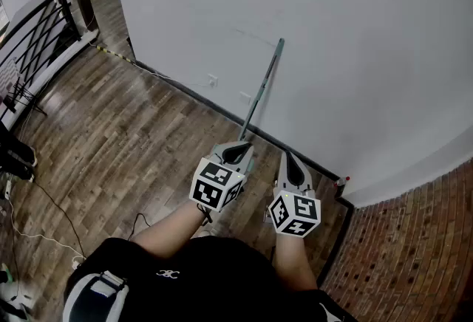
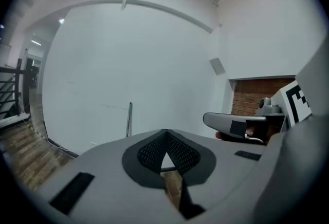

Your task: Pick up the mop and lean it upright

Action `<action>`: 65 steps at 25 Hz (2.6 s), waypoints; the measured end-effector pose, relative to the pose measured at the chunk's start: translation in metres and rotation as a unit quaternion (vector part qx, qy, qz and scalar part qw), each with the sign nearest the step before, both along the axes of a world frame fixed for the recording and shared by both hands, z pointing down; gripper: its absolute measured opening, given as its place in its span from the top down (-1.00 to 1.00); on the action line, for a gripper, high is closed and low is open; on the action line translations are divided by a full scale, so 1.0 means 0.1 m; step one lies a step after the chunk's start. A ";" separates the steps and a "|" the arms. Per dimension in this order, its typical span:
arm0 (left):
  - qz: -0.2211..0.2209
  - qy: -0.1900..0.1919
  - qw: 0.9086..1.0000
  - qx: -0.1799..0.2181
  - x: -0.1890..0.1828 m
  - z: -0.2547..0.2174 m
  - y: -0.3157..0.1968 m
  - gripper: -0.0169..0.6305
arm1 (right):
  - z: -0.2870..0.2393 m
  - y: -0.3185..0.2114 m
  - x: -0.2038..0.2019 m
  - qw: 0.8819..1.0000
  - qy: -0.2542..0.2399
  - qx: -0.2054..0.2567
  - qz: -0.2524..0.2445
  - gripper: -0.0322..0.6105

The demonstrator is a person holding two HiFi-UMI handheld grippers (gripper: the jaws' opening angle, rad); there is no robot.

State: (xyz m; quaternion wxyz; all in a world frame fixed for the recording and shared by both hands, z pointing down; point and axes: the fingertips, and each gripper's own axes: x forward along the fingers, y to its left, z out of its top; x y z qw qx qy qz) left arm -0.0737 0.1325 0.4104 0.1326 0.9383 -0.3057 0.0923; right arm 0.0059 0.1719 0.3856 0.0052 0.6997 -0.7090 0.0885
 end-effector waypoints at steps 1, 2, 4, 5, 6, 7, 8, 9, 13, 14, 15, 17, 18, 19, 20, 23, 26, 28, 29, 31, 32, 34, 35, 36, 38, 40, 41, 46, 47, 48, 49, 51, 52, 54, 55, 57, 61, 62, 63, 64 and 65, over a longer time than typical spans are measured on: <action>0.000 -0.001 1.000 0.000 0.00 0.00 0.00 0.96 | 0.00 0.00 0.00 1.000 -0.001 0.001 0.000 0.86; 0.001 -0.001 1.000 -0.001 0.00 0.01 0.00 0.96 | 0.00 0.00 0.00 1.000 -0.002 0.001 0.001 0.86; 0.000 -0.003 1.000 -0.001 -0.02 0.02 -0.01 0.96 | -0.01 -0.03 -0.01 1.000 -0.008 0.003 0.003 0.86; -0.001 -0.004 1.000 -0.001 -0.03 0.02 -0.03 0.96 | -0.01 -0.05 -0.01 1.000 -0.011 0.003 0.003 0.86; -0.002 -0.004 1.000 0.000 -0.04 0.02 -0.05 0.96 | 0.00 -0.08 -0.02 1.000 -0.013 0.003 0.003 0.86; -0.004 -0.004 1.000 0.000 -0.05 0.01 -0.07 0.96 | 0.00 -0.10 -0.03 1.000 -0.013 0.002 0.002 0.86; -0.006 -0.004 1.000 0.002 -0.07 0.01 -0.10 0.96 | 0.00 -0.12 -0.05 1.000 -0.013 0.002 0.000 0.86; -0.008 -0.003 1.000 0.003 -0.09 0.00 -0.12 0.96 | 0.00 -0.15 -0.07 1.000 -0.012 0.003 -0.002 0.86; -0.015 -0.003 1.000 0.004 -0.22 0.00 -0.25 0.96 | 0.00 -0.28 -0.20 1.000 -0.010 0.003 -0.011 0.86; -0.017 -0.003 1.000 0.004 -0.25 0.00 -0.27 0.96 | 0.00 -0.32 -0.24 1.000 -0.009 0.003 -0.013 0.86; -0.019 -0.003 1.000 0.005 -0.29 0.00 -0.30 0.96 | -0.01 -0.35 -0.26 1.000 -0.007 0.004 -0.014 0.86; -0.022 -0.001 1.000 0.007 -0.36 -0.01 -0.36 0.96 | -0.02 -0.41 -0.28 1.000 -0.006 0.006 -0.012 0.86; -0.024 0.000 1.000 0.008 -0.41 -0.02 -0.38 0.96 | -0.03 -0.43 -0.29 1.000 -0.006 0.007 -0.010 0.86; -0.027 0.001 1.000 0.009 -0.46 -0.02 -0.40 0.96 | -0.03 -0.45 -0.29 1.000 -0.006 0.008 -0.006 0.86; -0.029 0.002 1.000 0.008 -0.51 -0.01 -0.42 0.96 | -0.04 -0.47 -0.29 1.000 -0.007 0.008 -0.003 0.86; -0.035 0.004 0.999 0.002 -0.65 0.07 -0.48 0.96 | 0.00 -0.50 -0.34 1.000 -0.006 0.008 0.003 0.86; -0.042 0.004 0.999 -0.010 -0.72 0.17 -0.56 0.96 | 0.08 -0.56 -0.41 1.000 -0.002 -0.002 -0.004 0.86; -0.046 0.005 0.999 -0.014 -0.73 0.20 -0.63 0.96 | 0.11 -0.64 -0.43 1.000 -0.001 -0.005 -0.011 0.86; -0.048 0.004 0.999 -0.014 -0.72 0.22 -0.67 0.96 | 0.11 -0.69 -0.42 1.000 -0.001 -0.005 -0.013 0.86; -0.050 0.000 0.999 -0.015 -0.66 0.26 -0.77 0.96 | 0.14 -0.80 -0.36 1.000 -0.005 -0.003 -0.015 0.86; -0.049 -0.003 0.999 -0.016 -0.61 0.29 -0.82 0.96 | 0.17 -0.86 -0.31 1.000 -0.008 -0.002 -0.015 0.86; -0.047 -0.012 0.999 -0.018 -0.47 0.37 -0.95 0.96 | 0.24 -0.99 -0.18 1.000 -0.014 0.000 -0.013 0.86; -0.046 -0.017 0.999 -0.018 -0.39 0.40 -1.03 0.96 | 0.29 -1.06 -0.09 1.000 -0.017 0.001 -0.011 0.86; -0.045 -0.022 0.999 -0.016 -0.30 0.43 -1.12 0.96 | 0.32 -1.14 0.01 1.000 -0.022 0.003 -0.008 0.86; -0.047 -0.034 0.998 -0.008 -0.10 0.43 -1.34 0.96 | 0.36 -1.35 0.25 0.999 -0.032 0.009 -0.005 0.86; -0.052 -0.042 0.998 0.000 0.11 0.40 -1.60 0.96 | 0.35 -1.60 0.50 0.999 -0.039 0.014 -0.004 0.86; -0.055 -0.045 0.997 0.002 0.22 0.38 -1.73 0.96 | 0.34 -1.72 0.63 0.999 -0.041 0.017 -0.005 0.86; -0.070 -0.048 0.996 0.004 0.72 0.29 -2.24 0.96 | 0.24 -2.24 1.18 0.999 -0.048 0.018 -0.016 0.86; -0.073 -0.050 0.996 0.003 0.81 0.28 -2.34 0.96 | 0.24 -2.34 1.27 0.998 -0.050 0.017 -0.019 0.86; -0.077 -0.052 0.996 0.001 0.88 0.29 -2.43 0.96 | 0.25 -2.43 1.35 0.998 -0.053 0.015 -0.022 0.86; -0.080 -0.055 0.995 -0.003 0.95 0.31 -2.51 0.96 | 0.26 -2.51 1.42 0.998 -0.056 0.012 -0.025 0.86; -0.088 -0.061 0.994 -0.008 1.06 0.35 -2.64 0.96 | 0.30 -2.66 1.54 0.998 -0.061 0.008 -0.032 0.86; -0.092 -0.064 0.994 -0.009 1.10 0.36 -2.70 0.96 | 0.31 -2.72 1.58 0.997 -0.064 0.007 -0.037 0.86; -0.098 -0.073 0.992 -0.009 1.18 0.38 -2.83 0.96 | 0.35 -2.86 1.66 0.996 -0.071 0.005 -0.044 0.86; -0.101 -0.078 0.992 -0.009 1.22 0.39 -2.90 0.96 | 0.37 -2.94 1.70 0.996 -0.076 0.004 -0.047 0.86; -0.104 -0.090 0.990 -0.008 1.29 0.43 -3.04 0.96 | 0.41 -3.06 1.79 0.995 -0.084 0.002 -0.050 0.86; -0.106 -0.097 0.990 -0.007 1.42 0.45 -3.25 0.96 | 0.42 -3.19 1.93 0.995 -0.090 0.002 -0.046 0.86; -0.106 -0.095 0.990 -0.007 1.45 0.46 -3.30 0.96 | 0.44 -3.23 1.96 0.995 -0.090 0.000 -0.045 0.86; -0.105 -0.092 0.990 -0.007 1.49 0.46 -3.35 0.96 | 0.46 -3.26 1.99 0.995 -0.089 -0.003 -0.042 0.86; -0.104 -0.090 0.990 -0.006 1.52 0.47 -3.39 0.96 | 0.48 -3.29 2.02 0.995 -0.088 -0.006 -0.040 0.86; -0.102 -0.089 0.991 -0.006 1.55 0.48 -3.43 0.96 | 0.49 -3.32 2.04 0.996 -0.087 -0.009 -0.037 0.86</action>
